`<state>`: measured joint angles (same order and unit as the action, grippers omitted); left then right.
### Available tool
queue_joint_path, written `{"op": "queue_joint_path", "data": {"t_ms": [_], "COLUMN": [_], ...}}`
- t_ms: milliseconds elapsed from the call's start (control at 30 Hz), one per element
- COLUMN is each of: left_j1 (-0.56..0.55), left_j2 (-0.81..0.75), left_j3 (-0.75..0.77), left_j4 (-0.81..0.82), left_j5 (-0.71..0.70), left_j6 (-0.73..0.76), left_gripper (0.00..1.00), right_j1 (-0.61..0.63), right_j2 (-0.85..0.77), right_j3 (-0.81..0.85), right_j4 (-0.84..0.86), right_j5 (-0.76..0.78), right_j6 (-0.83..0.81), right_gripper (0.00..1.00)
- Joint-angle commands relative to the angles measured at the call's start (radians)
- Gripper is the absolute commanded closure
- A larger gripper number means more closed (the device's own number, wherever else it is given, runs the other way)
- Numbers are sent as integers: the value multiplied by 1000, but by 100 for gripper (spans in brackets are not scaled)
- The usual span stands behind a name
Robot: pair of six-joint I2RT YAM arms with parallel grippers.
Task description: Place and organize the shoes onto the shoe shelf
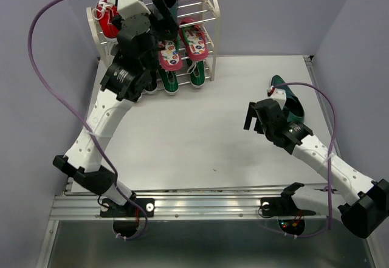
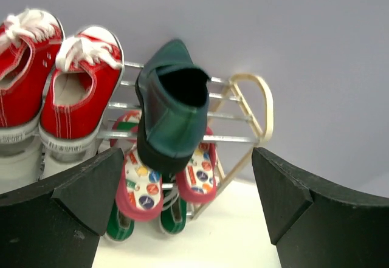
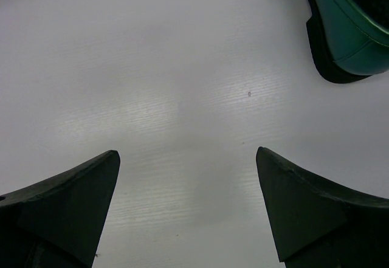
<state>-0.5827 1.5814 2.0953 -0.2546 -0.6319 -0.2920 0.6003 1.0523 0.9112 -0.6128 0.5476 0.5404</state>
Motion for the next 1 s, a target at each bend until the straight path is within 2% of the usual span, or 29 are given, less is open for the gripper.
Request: {"op": "queue_joint_path", "data": {"t_ms": [0, 33, 67, 100, 200, 267, 367, 500, 600, 667, 833, 967], "left_j1": [-46, -51, -58, -63, -68, -66, -68, -66, -66, -66, -68, -68], "left_j2": [-209, -260, -358, -403, -567, -627, -696, -699, -693, -692, -669, -655], "left_j3": [-261, -335, -477, -541, -774, -900, -1000, -1015, -1009, -1023, -1018, -1015], "left_j4": [-2, 24, 40, 57, 61, 45, 26, 8, 0, 8, 9, 34], "left_j5": [32, 41, 60, 63, 69, 55, 69, 67, 55, 22, -2, 5], "left_j6": [12, 1, -21, -44, -116, -156, -197, -216, -210, -205, -191, -171], "left_gripper": [1, 1, 1, 1, 1, 1, 1, 1, 1, 1, 1, 1], "right_j1": [-97, -134, -176, -276, -443, -487, -501, -540, -664, -704, -720, -751], "right_j2": [58, 73, 106, 120, 167, 187, 212, 322, 402, 442, 453, 476], "right_j3": [57, 61, 71, 72, 72, 74, 75, 130, 190, 209, 186, 184], "right_j4": [-48, -50, -50, -48, -51, -71, -62, -47, -36, -36, -15, 50], "right_j5": [12, -4, -41, -57, -80, -46, -69, -84, -199, -267, -262, -340], "right_j6": [38, 23, 17, 12, -28, -72, -164, -290, -319, -307, -358, -413], "right_gripper": [0, 0, 0, 0, 0, 0, 0, 0, 0, 0, 0, 0]}}
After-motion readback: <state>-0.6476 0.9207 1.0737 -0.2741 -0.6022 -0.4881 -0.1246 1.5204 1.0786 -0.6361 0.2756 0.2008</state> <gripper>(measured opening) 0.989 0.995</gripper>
